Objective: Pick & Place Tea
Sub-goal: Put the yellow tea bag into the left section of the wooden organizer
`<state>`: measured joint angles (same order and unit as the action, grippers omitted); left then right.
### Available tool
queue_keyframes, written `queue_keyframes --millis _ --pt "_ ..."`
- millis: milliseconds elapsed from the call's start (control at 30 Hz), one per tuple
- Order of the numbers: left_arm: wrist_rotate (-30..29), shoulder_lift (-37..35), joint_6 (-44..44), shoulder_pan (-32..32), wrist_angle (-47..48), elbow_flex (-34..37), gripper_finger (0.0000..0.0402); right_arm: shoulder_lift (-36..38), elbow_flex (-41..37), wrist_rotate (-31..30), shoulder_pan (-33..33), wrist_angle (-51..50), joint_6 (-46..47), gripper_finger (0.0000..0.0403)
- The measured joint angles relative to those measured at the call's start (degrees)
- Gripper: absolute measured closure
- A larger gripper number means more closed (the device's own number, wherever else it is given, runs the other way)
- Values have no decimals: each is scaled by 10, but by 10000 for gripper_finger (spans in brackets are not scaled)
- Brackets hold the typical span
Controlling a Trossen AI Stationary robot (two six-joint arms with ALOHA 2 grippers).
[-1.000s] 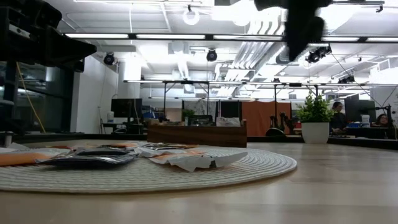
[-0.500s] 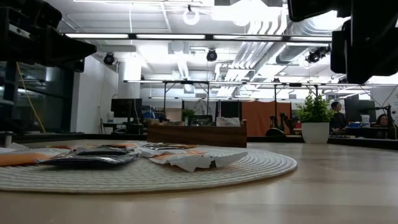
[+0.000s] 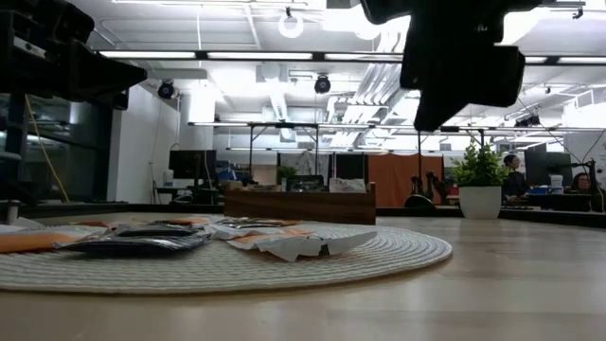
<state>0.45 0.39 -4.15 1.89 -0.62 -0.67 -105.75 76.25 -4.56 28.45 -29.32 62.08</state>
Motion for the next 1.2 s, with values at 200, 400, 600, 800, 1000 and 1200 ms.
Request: queue_keyframes --millis 200,400,600,800,1000,1200 --pt "0 0 0 0 0 0 402 0 1 0 -7 -2 0 236" --pt "0 0 0 0 0 0 402 0 1 2 -7 -24 -20 239" --pt "0 0 0 0 0 0 402 7 -13 3 -7 -25 -18 241" --pt "0 0 0 0 0 0 402 23 -53 6 -7 23 -9 240" --pt "0 0 0 0 0 0 402 45 -82 -5 0 41 -20 247" --pt "0 0 0 0 0 0 402 123 -137 -68 2 38 -41 268"
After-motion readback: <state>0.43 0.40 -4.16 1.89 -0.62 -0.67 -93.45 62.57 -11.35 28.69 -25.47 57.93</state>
